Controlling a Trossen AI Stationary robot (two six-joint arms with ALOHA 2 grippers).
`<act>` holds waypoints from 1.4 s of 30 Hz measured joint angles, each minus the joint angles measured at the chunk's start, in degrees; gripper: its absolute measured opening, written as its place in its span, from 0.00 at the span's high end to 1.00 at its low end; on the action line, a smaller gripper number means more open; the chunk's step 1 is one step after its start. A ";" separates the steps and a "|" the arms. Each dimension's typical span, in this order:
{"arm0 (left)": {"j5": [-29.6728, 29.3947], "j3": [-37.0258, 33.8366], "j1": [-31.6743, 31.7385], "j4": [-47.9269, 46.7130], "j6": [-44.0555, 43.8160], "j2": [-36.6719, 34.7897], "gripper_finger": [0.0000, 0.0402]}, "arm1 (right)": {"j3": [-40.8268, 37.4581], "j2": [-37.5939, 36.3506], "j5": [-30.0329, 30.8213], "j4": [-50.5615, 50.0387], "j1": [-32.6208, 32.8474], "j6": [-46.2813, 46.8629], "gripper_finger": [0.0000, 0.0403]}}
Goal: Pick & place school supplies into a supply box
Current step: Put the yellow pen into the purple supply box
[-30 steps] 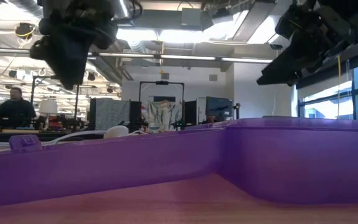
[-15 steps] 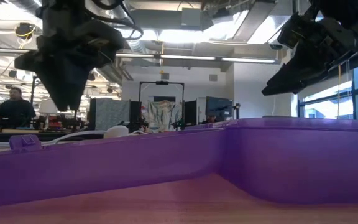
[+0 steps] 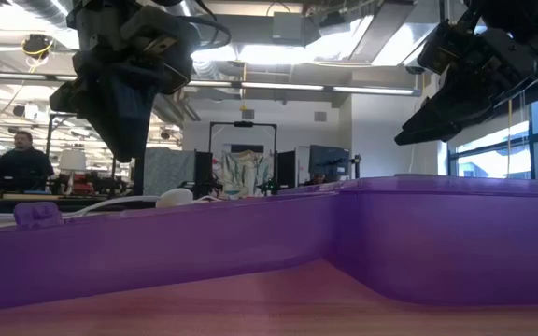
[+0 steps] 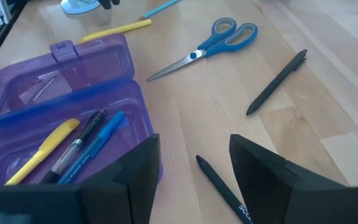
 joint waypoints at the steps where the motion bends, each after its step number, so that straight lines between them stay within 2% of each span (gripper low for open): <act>1: 0.04 0.00 0.01 0.00 0.00 0.00 0.78 | 0.00 0.00 0.00 0.00 -0.01 0.03 0.51; 5: 0.05 0.00 0.01 -0.02 -0.87 0.00 0.73 | -0.02 0.00 0.00 0.00 -0.01 0.00 0.51; 12: -1.00 -0.02 -0.01 0.11 -2.24 -0.02 0.54 | -0.02 0.00 0.00 0.00 0.00 -0.11 0.51; 16: -0.61 -0.04 -0.13 2.47 -5.50 -0.02 0.48 | -0.02 0.00 0.00 -0.02 -0.01 -0.14 0.51; 25: -1.60 -0.04 -1.48 1.09 -13.32 0.77 0.48 | -0.02 0.00 0.04 -0.55 0.00 -0.24 0.51; 31: -1.97 -0.07 -2.25 -5.99 -19.87 3.39 0.48 | -0.02 -0.04 0.04 -0.53 0.01 -0.24 0.51; 42: 2.51 -0.07 -2.26 -4.60 -22.62 9.43 0.47 | -0.02 -0.04 0.09 -0.59 0.01 -0.24 0.51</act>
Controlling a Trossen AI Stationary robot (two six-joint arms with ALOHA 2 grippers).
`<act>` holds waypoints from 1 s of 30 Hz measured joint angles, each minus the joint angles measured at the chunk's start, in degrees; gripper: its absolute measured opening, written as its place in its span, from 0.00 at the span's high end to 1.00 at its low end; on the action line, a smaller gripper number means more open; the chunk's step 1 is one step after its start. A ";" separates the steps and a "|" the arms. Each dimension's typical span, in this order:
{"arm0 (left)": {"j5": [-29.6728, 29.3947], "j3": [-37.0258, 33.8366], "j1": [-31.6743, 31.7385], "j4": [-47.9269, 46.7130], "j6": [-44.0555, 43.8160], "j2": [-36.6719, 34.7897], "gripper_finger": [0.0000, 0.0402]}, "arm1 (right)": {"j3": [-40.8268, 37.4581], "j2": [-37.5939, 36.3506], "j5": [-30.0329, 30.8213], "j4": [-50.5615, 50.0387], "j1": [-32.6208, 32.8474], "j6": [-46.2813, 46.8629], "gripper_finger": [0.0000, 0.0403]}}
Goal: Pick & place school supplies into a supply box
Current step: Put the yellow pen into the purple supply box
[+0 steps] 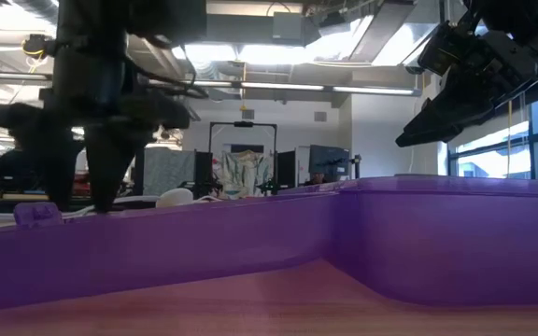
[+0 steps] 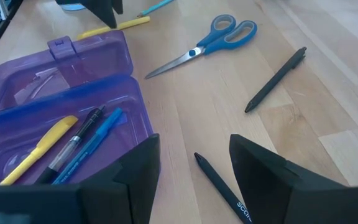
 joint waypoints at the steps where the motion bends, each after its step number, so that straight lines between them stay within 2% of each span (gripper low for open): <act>1: 0.32 0.00 0.00 -0.05 -0.49 0.36 0.47 | 0.00 0.00 0.00 0.00 0.00 0.00 0.51; 17: 6.13 0.13 -2.61 3.82 -5.53 3.49 0.47 | -0.02 0.02 0.02 -0.39 0.00 -0.02 0.51; 30: 4.59 0.09 -2.94 3.90 -4.90 3.51 0.47 | -0.02 0.02 0.02 -0.44 0.00 -0.02 0.51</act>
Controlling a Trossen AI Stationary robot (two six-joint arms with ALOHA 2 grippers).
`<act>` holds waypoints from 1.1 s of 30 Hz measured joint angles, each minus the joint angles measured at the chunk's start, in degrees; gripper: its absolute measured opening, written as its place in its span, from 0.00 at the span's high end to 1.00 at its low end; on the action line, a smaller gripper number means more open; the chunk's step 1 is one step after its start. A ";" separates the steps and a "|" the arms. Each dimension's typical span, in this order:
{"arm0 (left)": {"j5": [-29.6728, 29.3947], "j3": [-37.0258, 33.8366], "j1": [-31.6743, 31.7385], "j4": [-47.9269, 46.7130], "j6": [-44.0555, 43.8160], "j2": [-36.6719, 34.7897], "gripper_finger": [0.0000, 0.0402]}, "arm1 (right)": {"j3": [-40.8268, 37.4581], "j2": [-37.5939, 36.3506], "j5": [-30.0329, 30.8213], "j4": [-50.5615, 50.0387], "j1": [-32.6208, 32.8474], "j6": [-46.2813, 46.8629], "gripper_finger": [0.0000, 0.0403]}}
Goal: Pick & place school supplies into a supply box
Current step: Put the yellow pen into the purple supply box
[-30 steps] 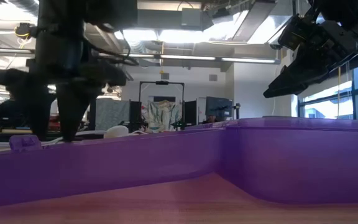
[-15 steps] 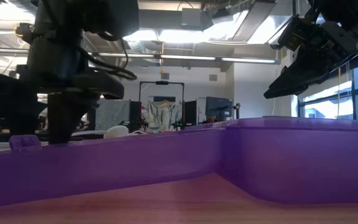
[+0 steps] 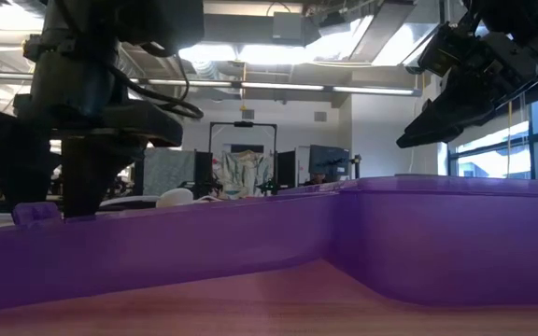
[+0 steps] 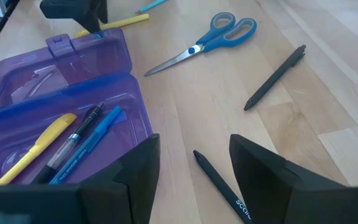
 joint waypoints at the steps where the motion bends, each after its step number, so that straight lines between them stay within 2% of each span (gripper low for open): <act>1: -0.32 0.00 -0.04 -0.01 0.25 0.00 0.47 | 0.00 0.00 0.00 -0.02 -0.02 0.00 0.51; 7: -0.27 -0.02 -0.04 -0.08 3.10 0.00 0.47 | 0.00 0.00 0.00 -0.04 0.00 0.00 0.51; 16: 1.37 -0.07 0.01 0.27 2.39 0.00 0.48 | 0.00 0.02 0.00 -0.09 0.00 0.00 0.51; 28: 2.06 -0.07 -0.06 0.86 2.72 0.04 0.69 | 0.00 0.02 0.00 -0.07 0.00 0.00 0.51; 33: 2.20 -0.07 -0.06 0.85 6.10 0.04 0.77 | 0.00 0.02 0.00 -0.07 0.00 0.00 0.51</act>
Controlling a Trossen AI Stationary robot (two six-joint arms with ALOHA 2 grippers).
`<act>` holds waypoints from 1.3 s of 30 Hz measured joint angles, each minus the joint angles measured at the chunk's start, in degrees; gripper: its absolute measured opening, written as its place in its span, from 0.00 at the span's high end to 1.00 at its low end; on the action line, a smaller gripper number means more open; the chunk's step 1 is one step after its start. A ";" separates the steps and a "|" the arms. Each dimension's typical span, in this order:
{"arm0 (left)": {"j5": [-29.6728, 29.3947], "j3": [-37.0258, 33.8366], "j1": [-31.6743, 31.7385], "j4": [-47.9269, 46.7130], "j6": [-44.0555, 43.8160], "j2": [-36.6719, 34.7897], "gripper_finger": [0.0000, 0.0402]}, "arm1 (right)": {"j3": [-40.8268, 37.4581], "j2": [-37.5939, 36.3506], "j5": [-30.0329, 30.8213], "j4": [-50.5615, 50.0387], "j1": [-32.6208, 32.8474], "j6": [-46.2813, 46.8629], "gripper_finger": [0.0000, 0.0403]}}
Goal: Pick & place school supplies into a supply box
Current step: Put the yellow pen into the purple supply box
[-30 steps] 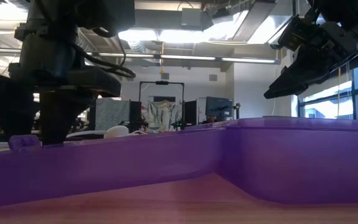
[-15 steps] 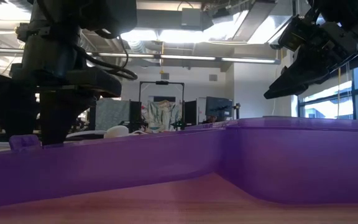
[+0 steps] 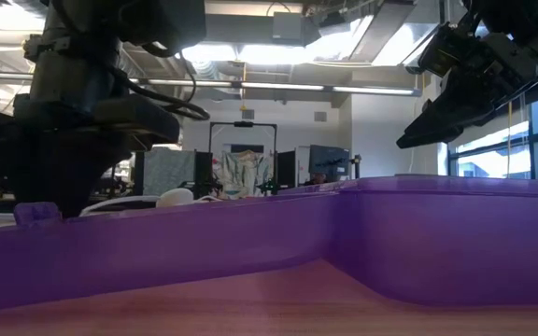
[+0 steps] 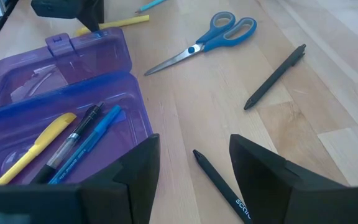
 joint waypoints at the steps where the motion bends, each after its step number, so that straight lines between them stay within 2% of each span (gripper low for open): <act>1: 0.00 0.00 0.00 0.00 0.22 0.00 0.79 | 0.00 0.00 0.00 -0.02 0.00 0.00 0.51; 8: -0.04 0.00 0.00 -0.07 2.03 0.00 0.86 | 0.00 0.00 0.00 0.00 0.00 -0.04 0.51; 25: -1.26 -0.23 -0.02 -2.32 4.01 -1.61 0.87 | 0.00 0.00 0.00 0.00 0.00 -0.22 0.51; 35: -9.06 -0.15 0.02 -3.39 5.30 -8.67 0.87 | 0.00 0.00 0.02 0.02 0.00 -1.49 0.51; 39: -12.89 -0.11 0.04 3.89 13.85 -11.69 0.87 | 0.00 0.00 0.02 0.02 0.00 -1.51 0.51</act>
